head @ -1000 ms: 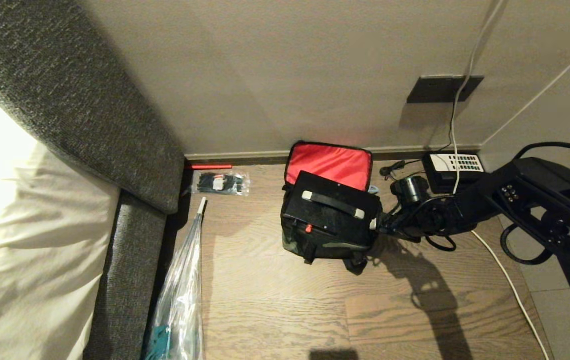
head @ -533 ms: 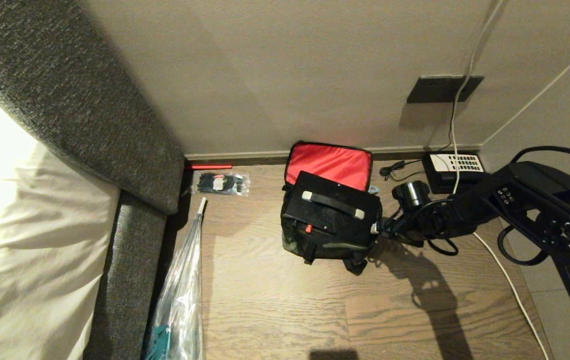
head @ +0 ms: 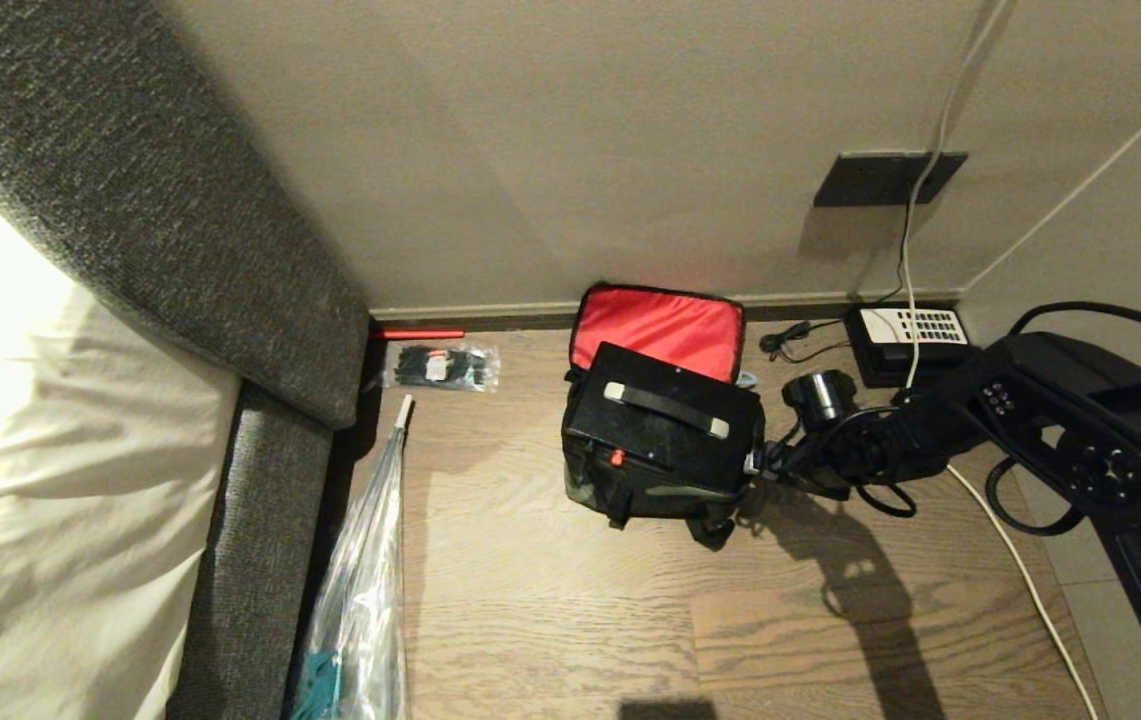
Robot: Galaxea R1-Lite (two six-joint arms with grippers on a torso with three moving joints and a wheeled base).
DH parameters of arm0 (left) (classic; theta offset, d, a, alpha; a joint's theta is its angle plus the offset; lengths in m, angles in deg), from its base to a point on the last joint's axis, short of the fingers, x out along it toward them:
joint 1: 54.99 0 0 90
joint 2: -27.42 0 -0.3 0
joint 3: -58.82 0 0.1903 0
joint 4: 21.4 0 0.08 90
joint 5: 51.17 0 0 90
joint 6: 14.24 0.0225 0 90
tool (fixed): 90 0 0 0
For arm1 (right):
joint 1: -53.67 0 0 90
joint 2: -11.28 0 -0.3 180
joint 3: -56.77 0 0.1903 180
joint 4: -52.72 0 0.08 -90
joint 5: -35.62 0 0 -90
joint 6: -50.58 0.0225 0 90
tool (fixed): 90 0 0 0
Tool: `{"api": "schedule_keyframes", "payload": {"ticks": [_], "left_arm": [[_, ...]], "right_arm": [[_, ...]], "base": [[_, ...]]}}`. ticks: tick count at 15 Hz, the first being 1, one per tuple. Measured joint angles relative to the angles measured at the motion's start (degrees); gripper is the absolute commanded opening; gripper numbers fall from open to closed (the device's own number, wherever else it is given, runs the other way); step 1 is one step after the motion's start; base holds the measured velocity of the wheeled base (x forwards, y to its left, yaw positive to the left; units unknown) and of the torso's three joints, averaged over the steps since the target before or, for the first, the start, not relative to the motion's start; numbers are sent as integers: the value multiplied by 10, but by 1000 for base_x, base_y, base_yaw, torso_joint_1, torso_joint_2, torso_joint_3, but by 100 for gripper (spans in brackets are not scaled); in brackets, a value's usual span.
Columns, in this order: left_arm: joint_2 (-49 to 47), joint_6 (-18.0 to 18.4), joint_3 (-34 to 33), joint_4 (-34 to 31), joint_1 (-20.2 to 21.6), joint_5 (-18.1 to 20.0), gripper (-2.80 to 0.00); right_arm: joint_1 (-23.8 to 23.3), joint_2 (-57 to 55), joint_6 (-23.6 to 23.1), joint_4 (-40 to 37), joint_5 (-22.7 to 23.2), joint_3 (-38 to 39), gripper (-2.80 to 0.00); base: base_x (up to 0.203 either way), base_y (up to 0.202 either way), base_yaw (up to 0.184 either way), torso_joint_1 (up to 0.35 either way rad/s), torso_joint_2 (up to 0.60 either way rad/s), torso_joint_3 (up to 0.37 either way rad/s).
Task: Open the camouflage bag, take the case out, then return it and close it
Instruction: Close the top of the storage box
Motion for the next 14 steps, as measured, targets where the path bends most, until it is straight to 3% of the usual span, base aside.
{"api": "schedule_keyframes", "payload": {"ticks": [8, 14], "left_arm": [[0, 0, 0, 0, 0, 0, -280], [0, 0, 0, 0, 0, 0, -280]], "right_arm": [[0, -35, 5, 2, -12, -52, 0], [7, -65, 0, 34, 5, -76, 0]], "base": [[0, 0, 0, 0, 0, 0], [0, 0, 0, 0, 0, 0]]}}
